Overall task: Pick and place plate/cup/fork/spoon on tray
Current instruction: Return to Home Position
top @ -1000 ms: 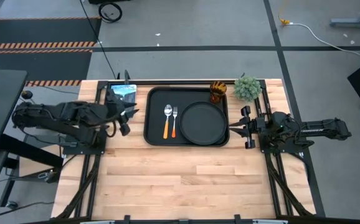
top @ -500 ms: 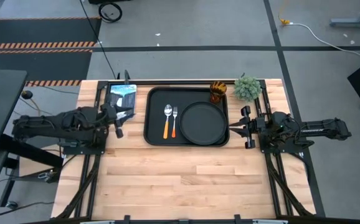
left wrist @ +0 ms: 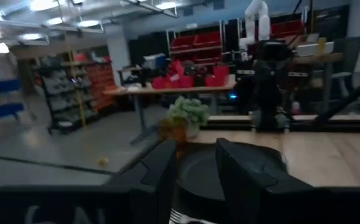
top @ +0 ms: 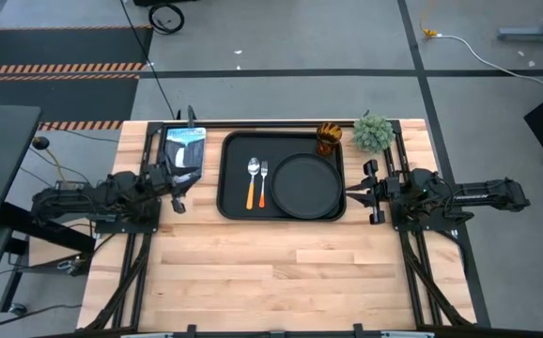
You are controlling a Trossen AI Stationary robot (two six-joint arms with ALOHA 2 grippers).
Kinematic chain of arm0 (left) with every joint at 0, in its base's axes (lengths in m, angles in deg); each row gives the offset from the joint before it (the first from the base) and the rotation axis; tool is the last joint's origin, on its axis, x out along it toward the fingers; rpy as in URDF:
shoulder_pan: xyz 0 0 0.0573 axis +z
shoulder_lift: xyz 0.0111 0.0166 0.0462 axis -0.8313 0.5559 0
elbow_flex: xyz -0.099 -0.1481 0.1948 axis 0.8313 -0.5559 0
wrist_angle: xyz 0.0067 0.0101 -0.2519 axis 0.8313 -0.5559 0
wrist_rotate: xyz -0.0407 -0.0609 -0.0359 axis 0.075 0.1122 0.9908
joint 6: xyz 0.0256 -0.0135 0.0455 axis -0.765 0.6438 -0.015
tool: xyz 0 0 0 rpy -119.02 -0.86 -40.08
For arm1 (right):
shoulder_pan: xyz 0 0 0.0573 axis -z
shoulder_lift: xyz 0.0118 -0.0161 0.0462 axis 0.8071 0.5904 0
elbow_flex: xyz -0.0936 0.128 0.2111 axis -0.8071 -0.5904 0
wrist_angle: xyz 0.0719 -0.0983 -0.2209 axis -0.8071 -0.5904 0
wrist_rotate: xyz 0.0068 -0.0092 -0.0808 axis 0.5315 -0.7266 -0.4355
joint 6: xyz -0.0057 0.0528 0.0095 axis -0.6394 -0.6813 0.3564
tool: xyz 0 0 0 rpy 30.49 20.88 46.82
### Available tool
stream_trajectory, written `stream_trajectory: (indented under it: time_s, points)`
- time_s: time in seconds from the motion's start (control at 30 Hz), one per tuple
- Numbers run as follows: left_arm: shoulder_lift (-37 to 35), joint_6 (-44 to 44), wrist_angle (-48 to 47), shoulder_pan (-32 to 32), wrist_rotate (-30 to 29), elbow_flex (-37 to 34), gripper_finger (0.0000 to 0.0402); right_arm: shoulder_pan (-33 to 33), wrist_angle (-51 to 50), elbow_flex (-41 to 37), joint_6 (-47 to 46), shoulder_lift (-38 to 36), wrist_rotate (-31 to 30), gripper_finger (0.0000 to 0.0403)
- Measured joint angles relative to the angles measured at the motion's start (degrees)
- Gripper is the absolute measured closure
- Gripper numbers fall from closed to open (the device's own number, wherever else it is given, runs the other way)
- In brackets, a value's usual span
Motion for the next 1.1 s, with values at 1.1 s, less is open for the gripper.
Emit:
stream_trajectory:
  time_s: [1.1]
  points:
    - [-0.55, 15.99, -0.89, 0.0, 10.23, -1.83, 0.028, 0.0, 0.0, 0.0, 0.01, 0.0, 0.0, 0.0339]
